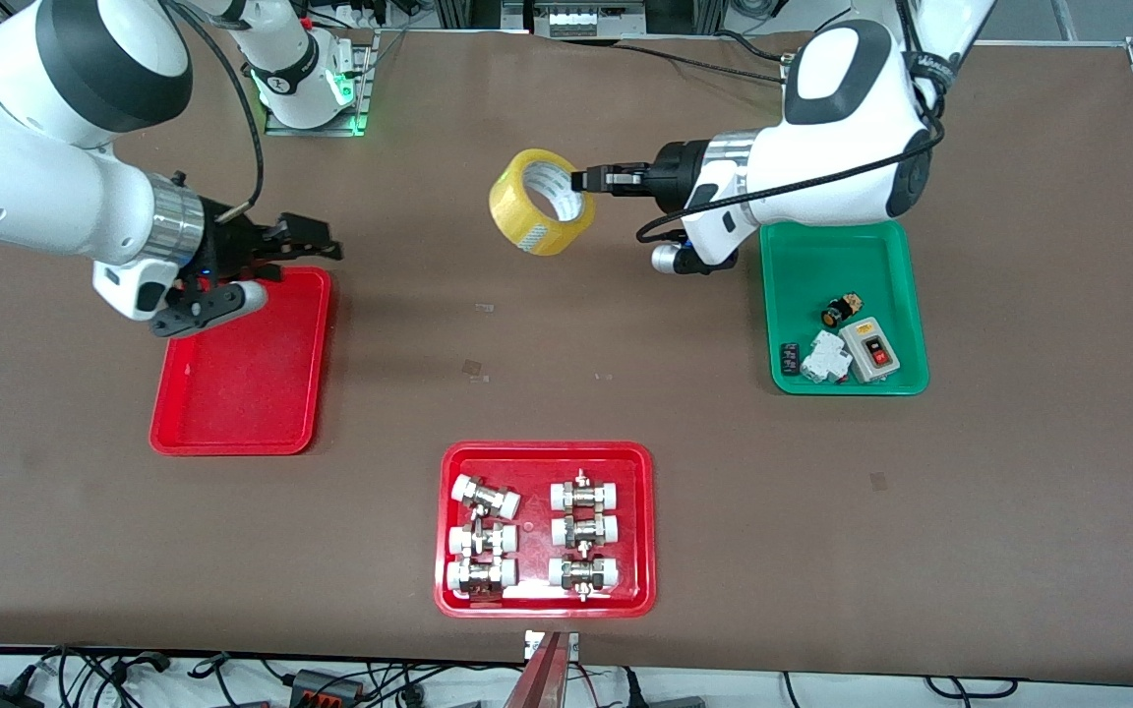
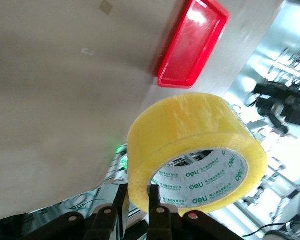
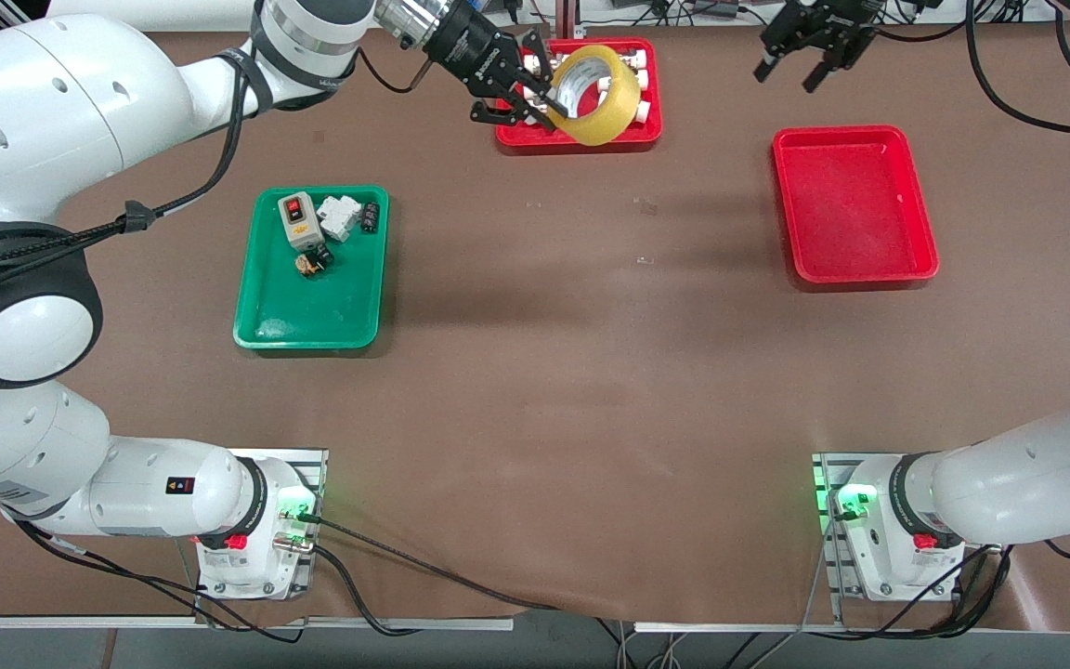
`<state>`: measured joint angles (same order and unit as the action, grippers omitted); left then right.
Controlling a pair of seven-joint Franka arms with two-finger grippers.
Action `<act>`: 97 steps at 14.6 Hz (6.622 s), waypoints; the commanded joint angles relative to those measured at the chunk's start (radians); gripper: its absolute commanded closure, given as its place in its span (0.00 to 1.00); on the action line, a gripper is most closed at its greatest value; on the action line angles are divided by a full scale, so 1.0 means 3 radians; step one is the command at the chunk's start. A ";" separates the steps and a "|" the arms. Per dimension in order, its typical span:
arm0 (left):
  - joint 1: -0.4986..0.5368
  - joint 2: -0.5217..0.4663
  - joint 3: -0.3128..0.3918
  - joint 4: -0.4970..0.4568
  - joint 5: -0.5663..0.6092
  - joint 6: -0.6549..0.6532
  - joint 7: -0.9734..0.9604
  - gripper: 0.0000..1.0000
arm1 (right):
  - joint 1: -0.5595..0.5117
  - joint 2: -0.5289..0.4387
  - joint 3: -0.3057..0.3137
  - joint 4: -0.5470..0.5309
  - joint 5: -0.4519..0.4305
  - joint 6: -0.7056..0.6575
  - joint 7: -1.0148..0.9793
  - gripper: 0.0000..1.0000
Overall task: Left arm passes tape to right arm into tray
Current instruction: 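Carry the tape with the left gripper while the right gripper approaches, then grasp the tape roll with the right gripper beside the left gripper, then lower the tape into the red tray while the left gripper withdraws, then set the tape roll flat in the empty red tray with the right gripper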
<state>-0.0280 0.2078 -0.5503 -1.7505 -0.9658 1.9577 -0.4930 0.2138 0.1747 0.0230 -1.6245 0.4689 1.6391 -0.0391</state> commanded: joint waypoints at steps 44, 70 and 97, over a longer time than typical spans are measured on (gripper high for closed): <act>0.0011 0.0064 0.0024 0.0103 -0.0135 0.0030 -0.0054 1.00 | 0.0698 0.0507 0.0021 0.0563 0.1449 0.0458 -0.0013 0.00; 0.0083 0.0044 0.0055 0.0103 -0.0125 -0.0119 -0.0131 0.00 | 0.0683 0.0476 0.0021 0.0573 0.1459 0.0432 0.0018 0.55; 0.0278 -0.0560 0.1384 0.0911 0.3439 -0.1935 0.1664 0.00 | -0.1904 0.1851 -0.0010 0.0460 0.0759 -0.0422 -0.1643 0.55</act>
<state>0.1095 0.0576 -0.1838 -1.4445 0.0091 1.3392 -0.0169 -0.3435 0.7027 -0.0025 -1.4955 0.7065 1.5342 -0.4726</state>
